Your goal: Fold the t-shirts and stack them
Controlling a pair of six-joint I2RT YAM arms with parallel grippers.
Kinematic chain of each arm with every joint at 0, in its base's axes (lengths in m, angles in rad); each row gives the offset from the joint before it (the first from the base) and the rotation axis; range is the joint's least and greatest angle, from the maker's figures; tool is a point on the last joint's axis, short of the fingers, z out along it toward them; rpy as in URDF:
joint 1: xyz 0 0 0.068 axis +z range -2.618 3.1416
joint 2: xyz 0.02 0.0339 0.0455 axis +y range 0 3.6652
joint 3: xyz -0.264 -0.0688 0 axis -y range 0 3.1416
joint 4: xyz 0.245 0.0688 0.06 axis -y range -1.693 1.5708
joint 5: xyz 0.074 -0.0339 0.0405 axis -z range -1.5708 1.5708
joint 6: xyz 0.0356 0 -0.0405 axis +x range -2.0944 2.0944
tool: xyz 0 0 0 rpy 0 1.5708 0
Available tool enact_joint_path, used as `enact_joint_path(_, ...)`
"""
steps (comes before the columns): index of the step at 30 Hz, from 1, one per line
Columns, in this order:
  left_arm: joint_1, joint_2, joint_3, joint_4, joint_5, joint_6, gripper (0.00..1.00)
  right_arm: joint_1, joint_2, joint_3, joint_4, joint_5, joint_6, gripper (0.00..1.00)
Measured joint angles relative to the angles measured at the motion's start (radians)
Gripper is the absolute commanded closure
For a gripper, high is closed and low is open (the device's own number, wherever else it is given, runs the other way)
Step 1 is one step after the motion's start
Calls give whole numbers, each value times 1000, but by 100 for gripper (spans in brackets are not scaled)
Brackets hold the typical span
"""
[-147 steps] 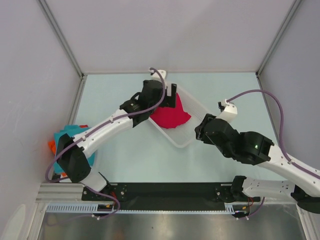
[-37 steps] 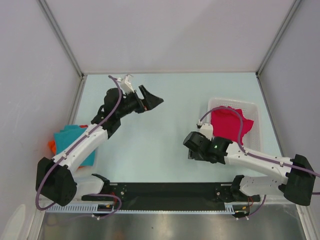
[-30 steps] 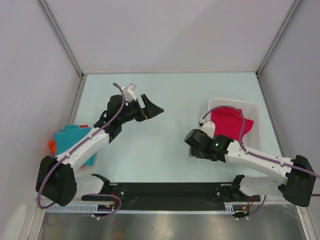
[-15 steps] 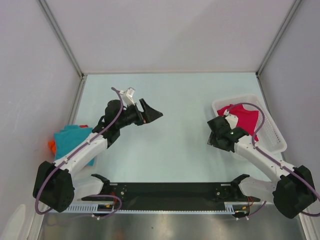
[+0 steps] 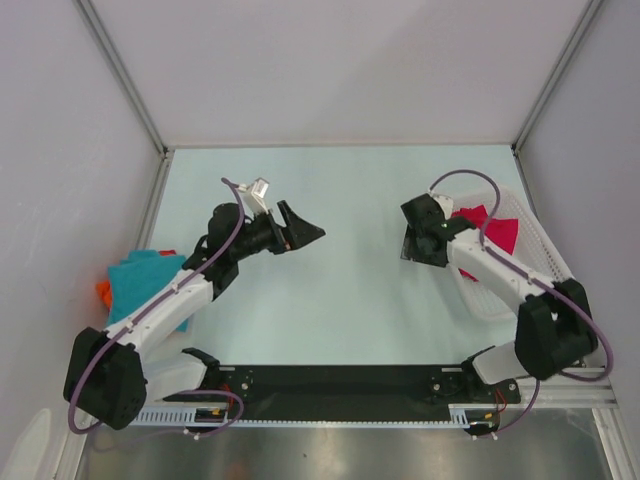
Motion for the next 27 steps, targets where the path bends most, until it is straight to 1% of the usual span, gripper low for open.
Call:
enact_joint_path(2, 0, -27, 0, -13, 0, 0, 0, -12, 52, 24, 20, -10, -15, 39)
enact_joint_path(5, 0, -92, 0, -50, -2, 5, 0, -45, 184, 76, 53, -40, -44, 39)
enact_joint_path(9, 2, -186, 0, -107, -10, 21, 0, -94, 291, 87, 100, -98, -66, 40)
enact_joint_path(12, 5, -226, 0, -136, -15, 36, 0, -152, 315, 93, 120, -124, -82, 40)
enact_joint_path(22, 7, -233, -2, -192, -19, 46, 0, -368, 318, 95, 139, -128, -140, 40)
enact_joint_path(27, 7, -233, -9, -191, -18, 46, 0, -387, 290, 95, 127, -125, -144, 39)
